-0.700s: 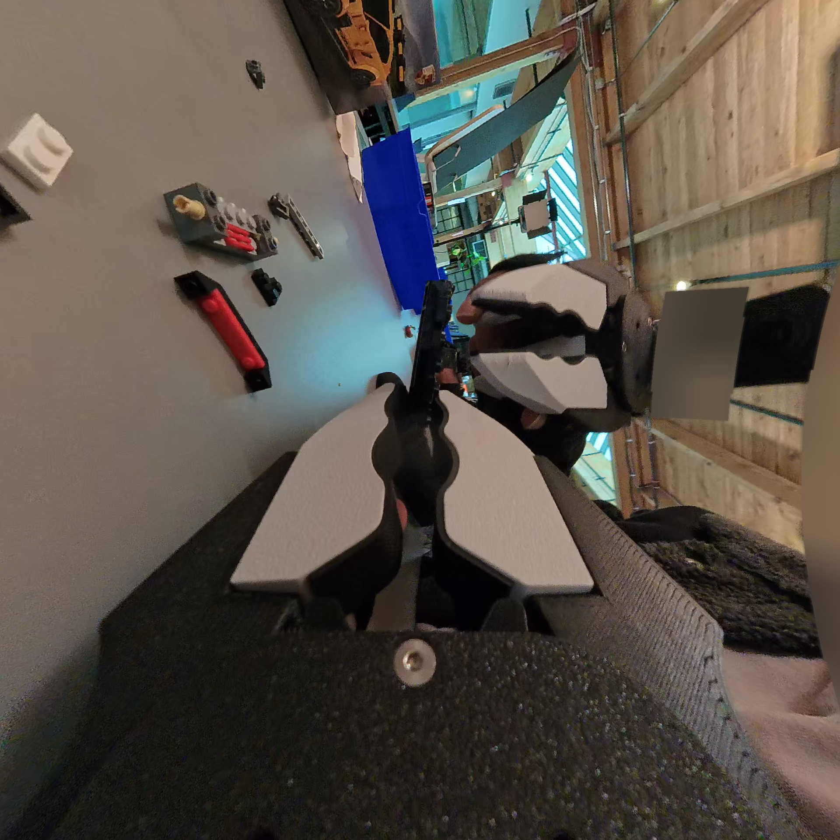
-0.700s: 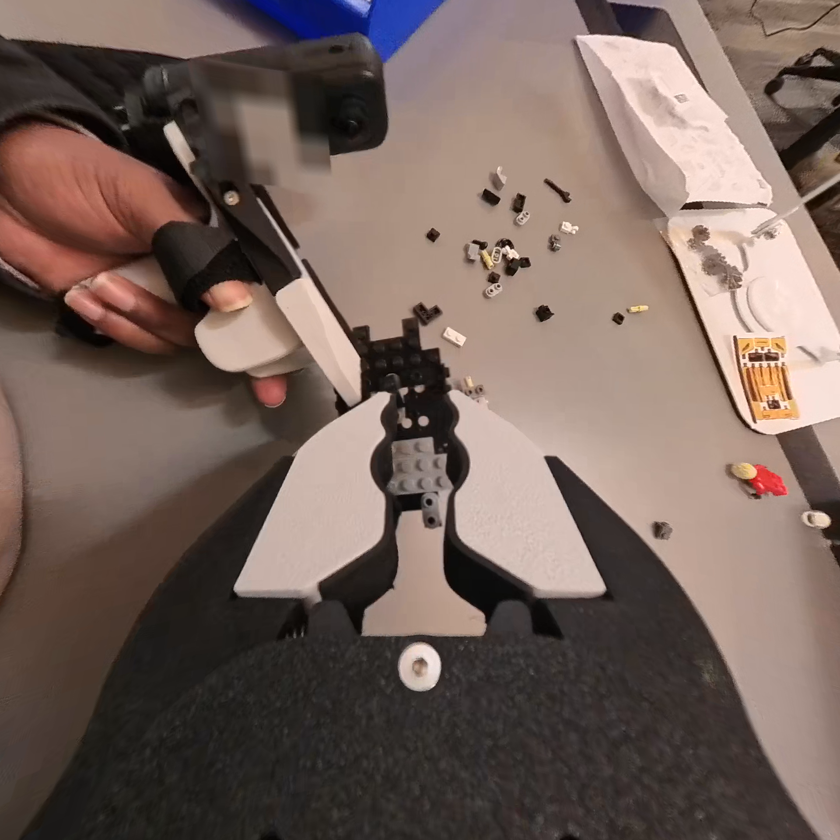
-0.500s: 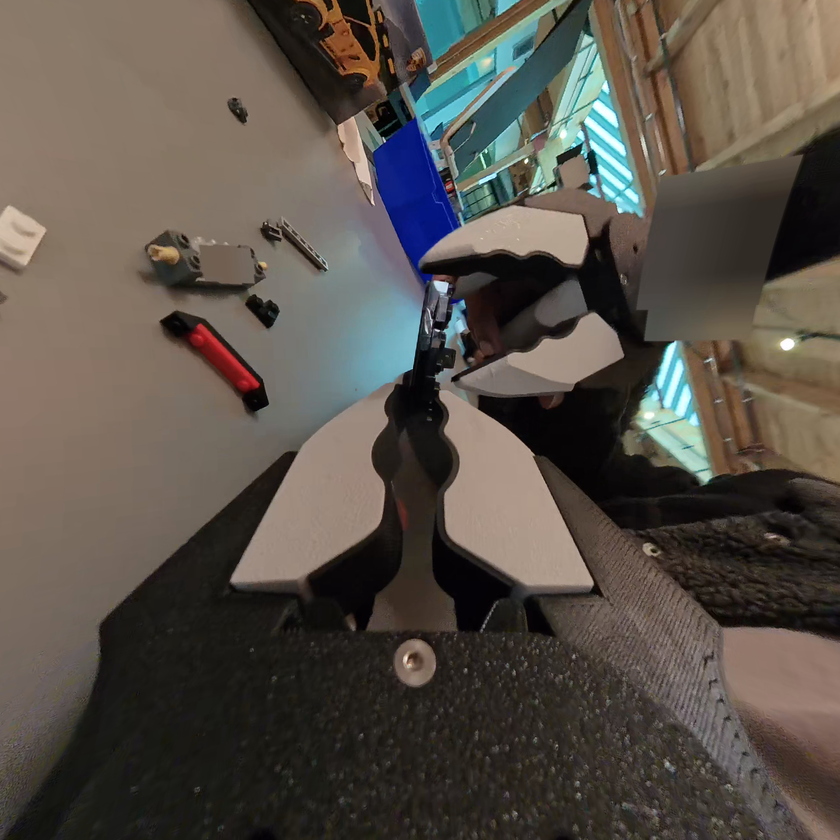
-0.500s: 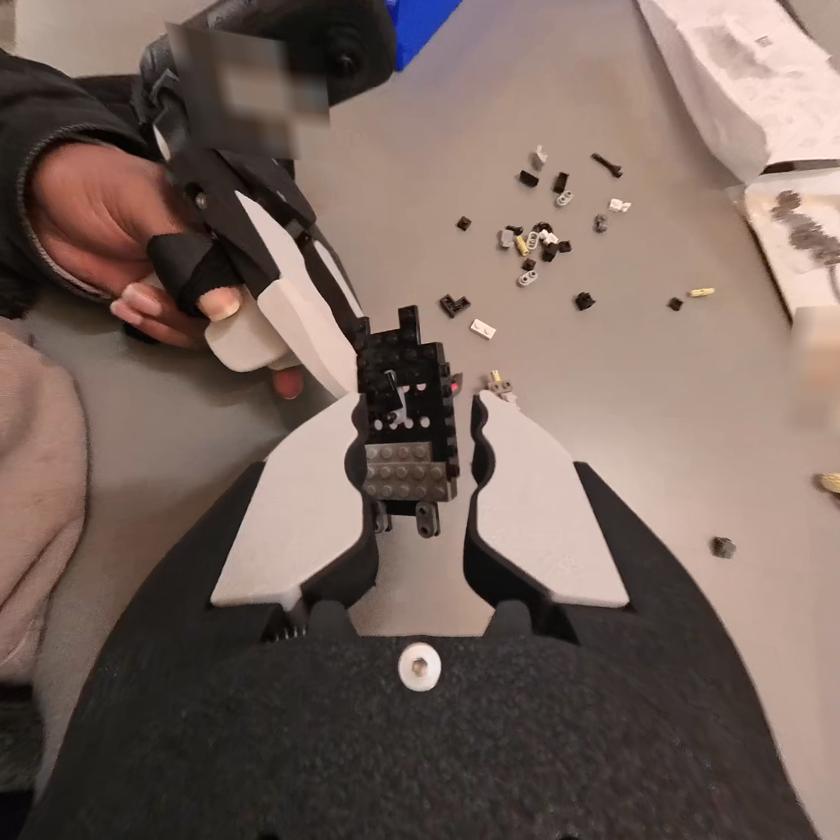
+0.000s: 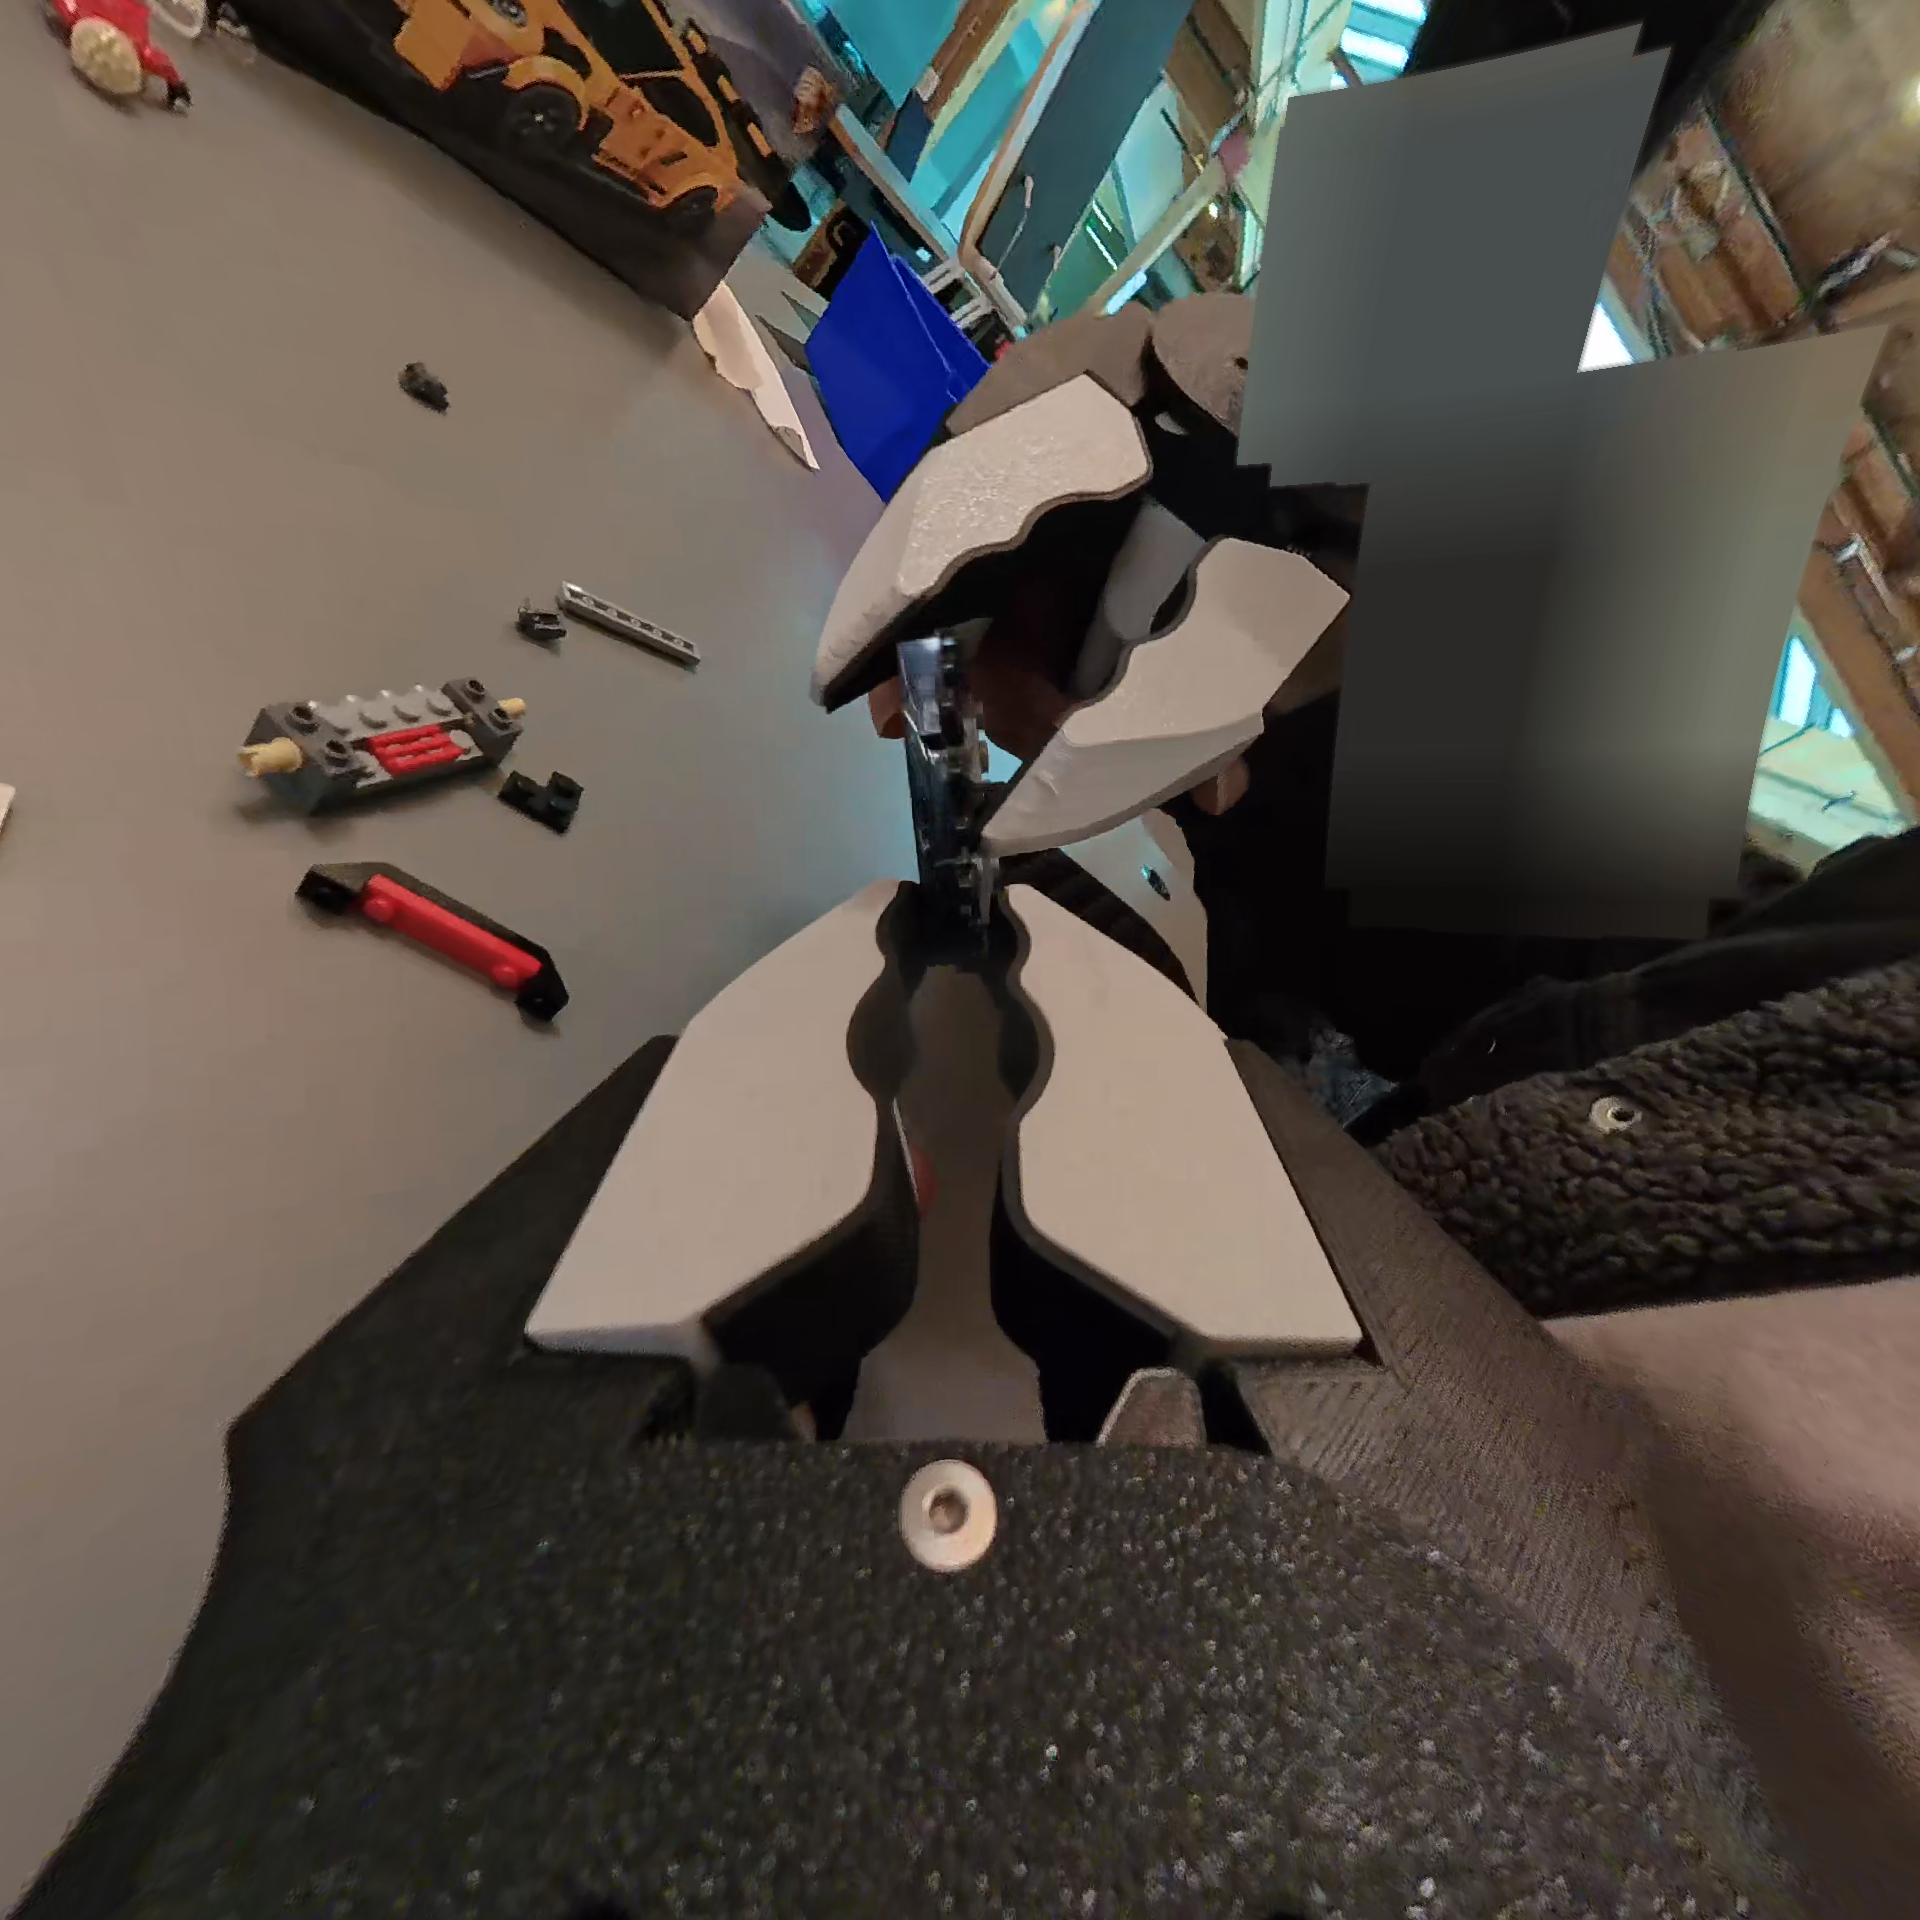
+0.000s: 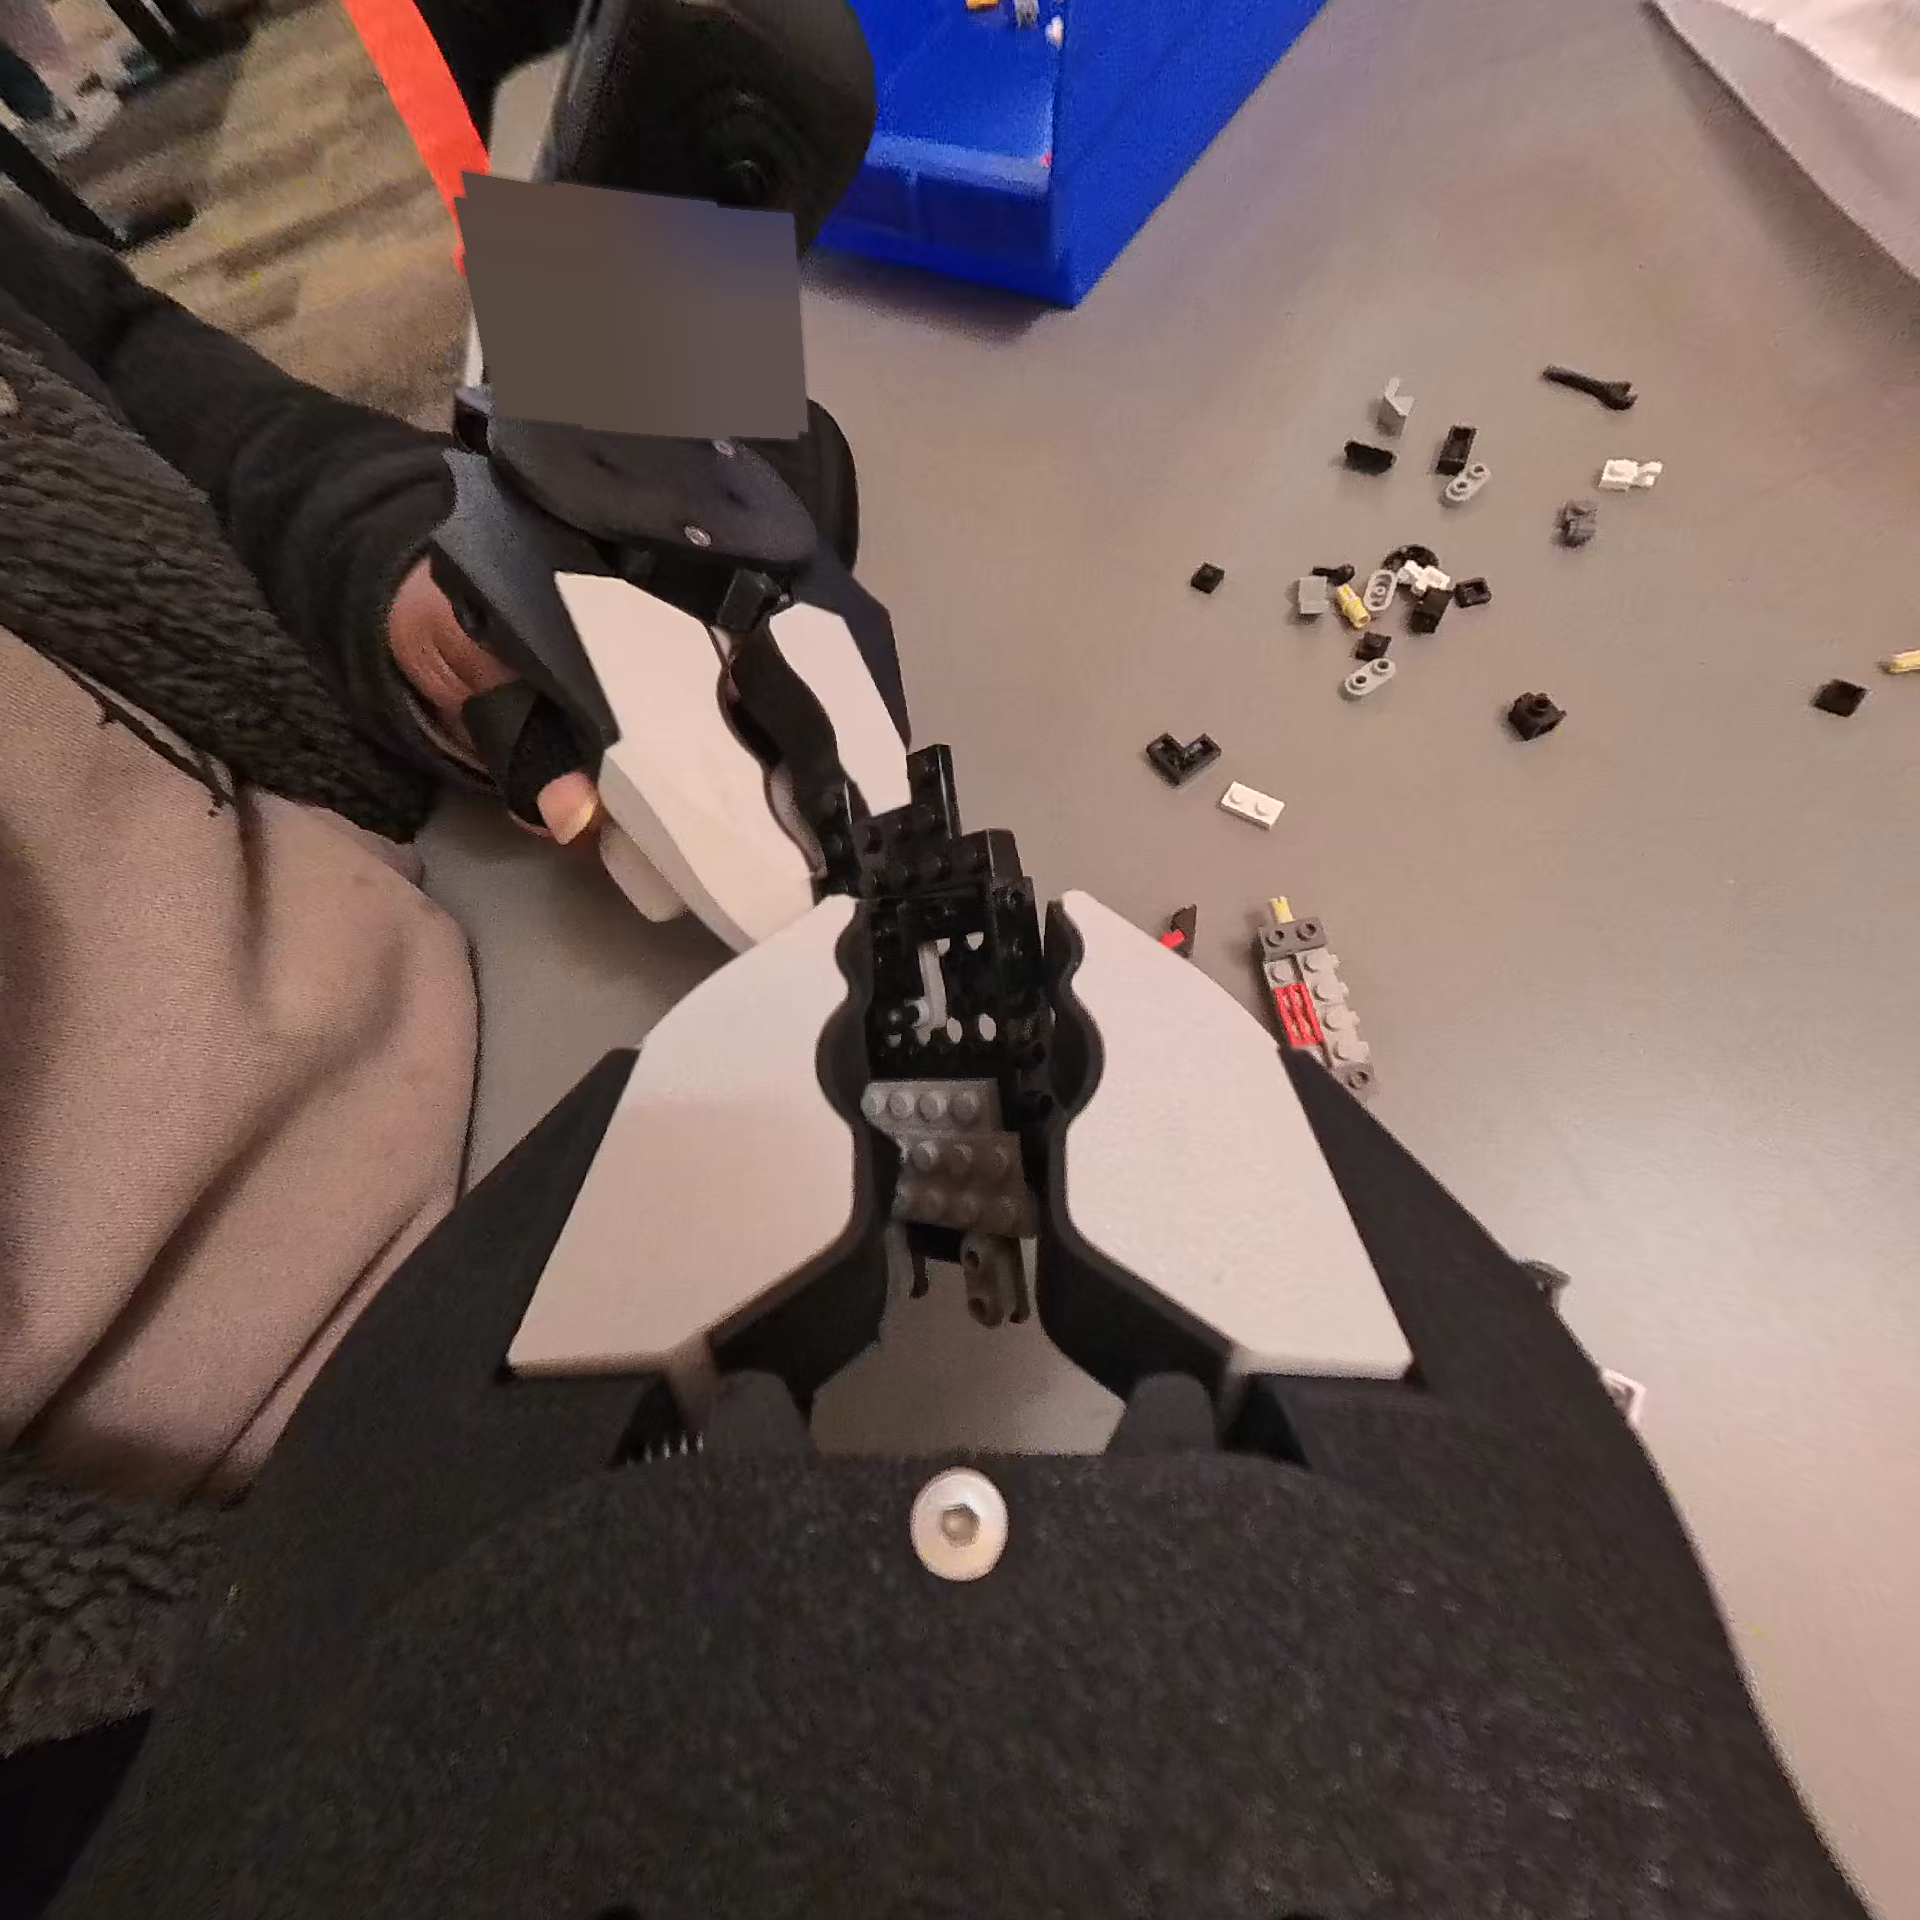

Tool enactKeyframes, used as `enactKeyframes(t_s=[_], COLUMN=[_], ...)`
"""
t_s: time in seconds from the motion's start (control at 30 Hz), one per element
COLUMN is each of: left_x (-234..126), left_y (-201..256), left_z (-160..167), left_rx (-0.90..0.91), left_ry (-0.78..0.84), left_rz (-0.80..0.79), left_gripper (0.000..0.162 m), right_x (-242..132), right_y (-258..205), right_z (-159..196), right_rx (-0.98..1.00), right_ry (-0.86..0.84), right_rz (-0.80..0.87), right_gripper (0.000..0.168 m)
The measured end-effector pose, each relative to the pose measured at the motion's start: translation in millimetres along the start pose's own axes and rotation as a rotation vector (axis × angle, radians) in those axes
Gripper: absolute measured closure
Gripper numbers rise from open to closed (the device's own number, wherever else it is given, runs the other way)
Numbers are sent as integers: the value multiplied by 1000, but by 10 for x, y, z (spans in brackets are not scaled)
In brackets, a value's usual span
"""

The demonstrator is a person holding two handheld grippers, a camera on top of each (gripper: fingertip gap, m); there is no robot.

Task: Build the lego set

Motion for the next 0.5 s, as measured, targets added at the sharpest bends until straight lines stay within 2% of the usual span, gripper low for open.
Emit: enactKeyframes(t_s=[0.4, 0.5], left_x=[46, 68], left_y=[180, 179], left_z=[17, 24], left_rx=[295, 272], left_ry=[-135, -155], left_rz=[18, 42], left_gripper=[148, 150], right_x=[-129, -125], right_y=[-104, -149], right_z=[64, 82], right_rx=[-81, -51], right_ry=[65, 66], right_rz=[-99, -165], right_gripper=[141, 146])
Point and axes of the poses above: each gripper's, where its closed fingertips meet, x out along the fingers, z out of its underside, y = z × x across the jaws, the point moved 10 cm from there along -x, back along the fingers, and after that the axes turned 8 degrees about z, right-handed, at the moved point
